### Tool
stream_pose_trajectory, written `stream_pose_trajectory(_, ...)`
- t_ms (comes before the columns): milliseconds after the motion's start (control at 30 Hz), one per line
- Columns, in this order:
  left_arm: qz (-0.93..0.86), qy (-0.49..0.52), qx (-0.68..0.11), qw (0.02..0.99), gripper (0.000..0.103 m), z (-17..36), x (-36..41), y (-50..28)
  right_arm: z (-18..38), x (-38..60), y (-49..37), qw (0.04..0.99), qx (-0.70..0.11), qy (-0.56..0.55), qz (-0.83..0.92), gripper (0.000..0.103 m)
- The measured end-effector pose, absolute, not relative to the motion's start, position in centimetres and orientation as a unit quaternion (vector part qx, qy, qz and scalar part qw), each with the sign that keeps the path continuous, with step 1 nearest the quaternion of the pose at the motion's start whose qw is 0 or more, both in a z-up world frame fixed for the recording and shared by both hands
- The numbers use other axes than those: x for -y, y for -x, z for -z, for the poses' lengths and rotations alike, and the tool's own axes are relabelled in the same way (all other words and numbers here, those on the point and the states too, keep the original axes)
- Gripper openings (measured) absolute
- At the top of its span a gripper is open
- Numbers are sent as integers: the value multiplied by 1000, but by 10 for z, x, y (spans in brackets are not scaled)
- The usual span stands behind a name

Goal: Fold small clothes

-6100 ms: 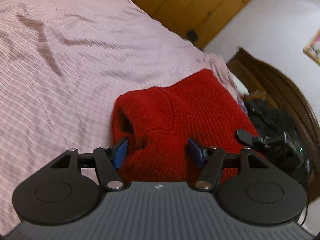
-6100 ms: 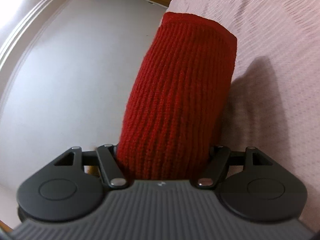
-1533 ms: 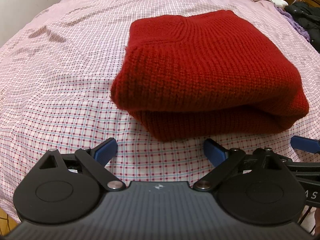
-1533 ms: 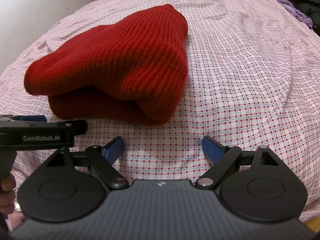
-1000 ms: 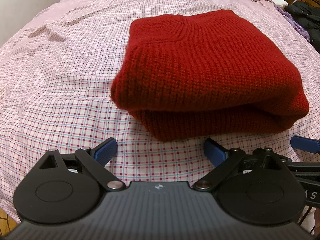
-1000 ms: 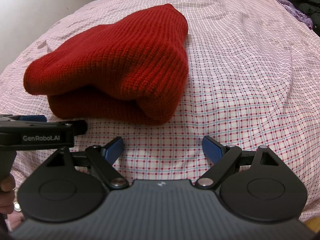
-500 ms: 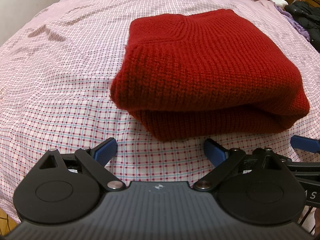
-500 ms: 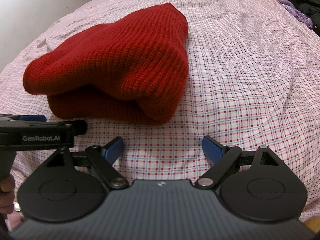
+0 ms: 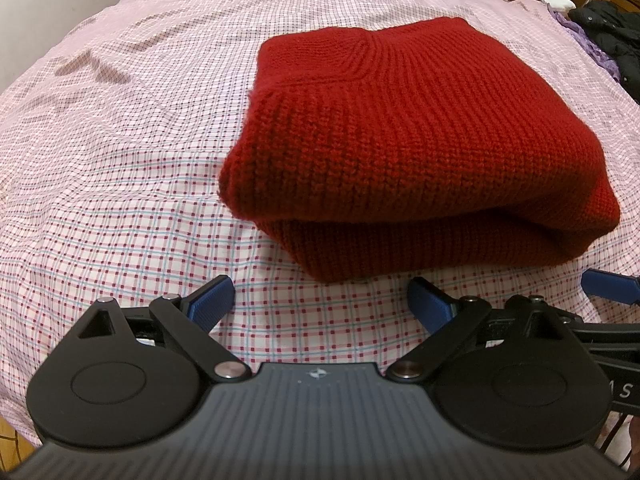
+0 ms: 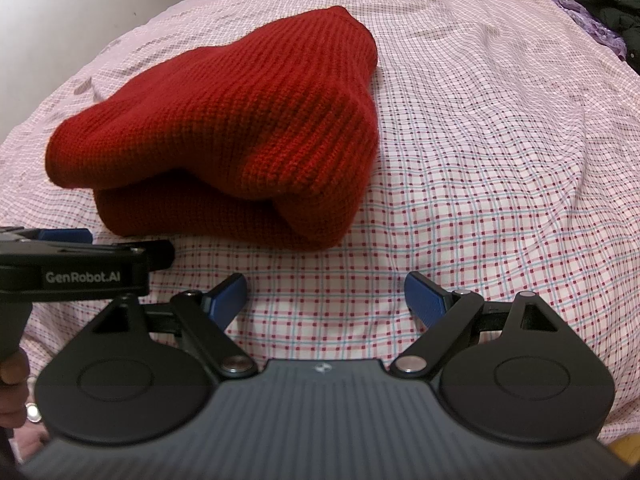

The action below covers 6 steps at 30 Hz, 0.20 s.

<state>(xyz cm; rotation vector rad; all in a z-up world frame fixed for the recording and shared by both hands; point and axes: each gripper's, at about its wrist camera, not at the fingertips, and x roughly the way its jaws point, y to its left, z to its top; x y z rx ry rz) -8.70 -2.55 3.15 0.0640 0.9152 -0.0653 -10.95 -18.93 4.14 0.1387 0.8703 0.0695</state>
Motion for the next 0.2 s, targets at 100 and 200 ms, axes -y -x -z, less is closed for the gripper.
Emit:
stream_pose_trajectory(100, 31, -31, -442, 896, 98, -32, 26, 87, -42, 189, 110, 904, -421, -67, -34, 89)
stream_pose_trajectory(200, 31, -30, -442, 896, 98, -32, 26, 87, -41, 189, 110, 904, -421, -67, -34, 89)
